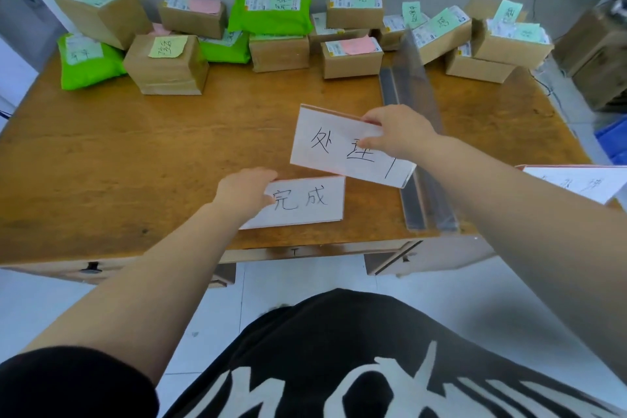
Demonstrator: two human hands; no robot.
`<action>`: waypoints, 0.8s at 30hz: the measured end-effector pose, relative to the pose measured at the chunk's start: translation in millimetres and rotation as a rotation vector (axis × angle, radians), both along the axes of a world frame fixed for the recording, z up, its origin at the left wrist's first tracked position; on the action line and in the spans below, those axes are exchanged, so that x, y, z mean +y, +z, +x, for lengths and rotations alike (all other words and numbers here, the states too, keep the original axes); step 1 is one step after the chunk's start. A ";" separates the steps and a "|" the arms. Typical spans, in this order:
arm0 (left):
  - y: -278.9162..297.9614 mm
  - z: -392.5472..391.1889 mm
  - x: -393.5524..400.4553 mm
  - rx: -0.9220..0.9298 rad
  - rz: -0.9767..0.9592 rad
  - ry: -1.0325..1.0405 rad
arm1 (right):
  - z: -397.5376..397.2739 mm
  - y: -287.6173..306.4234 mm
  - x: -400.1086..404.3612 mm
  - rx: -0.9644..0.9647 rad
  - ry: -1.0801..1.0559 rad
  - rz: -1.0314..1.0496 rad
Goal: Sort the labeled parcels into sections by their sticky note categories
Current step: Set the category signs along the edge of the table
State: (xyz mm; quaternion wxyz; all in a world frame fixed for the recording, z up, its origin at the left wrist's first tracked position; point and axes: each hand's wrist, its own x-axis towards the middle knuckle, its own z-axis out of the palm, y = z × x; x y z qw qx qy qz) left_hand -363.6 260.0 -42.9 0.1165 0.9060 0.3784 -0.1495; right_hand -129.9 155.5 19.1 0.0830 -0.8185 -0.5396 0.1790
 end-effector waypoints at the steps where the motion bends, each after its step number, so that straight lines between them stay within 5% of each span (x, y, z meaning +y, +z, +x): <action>1: 0.5 -5.3 3.9 0.018 0.028 0.006 | -0.1 -3.4 -2.3 0.000 -0.006 -0.004; 9: 3.1 -39.4 26.8 0.156 0.171 0.023 | -2.0 -34.7 -14.8 -0.028 -0.025 -0.095; 24: -0.1 -64.0 42.8 0.112 0.169 0.118 | -10.1 -64.3 -21.7 -0.180 0.064 -0.189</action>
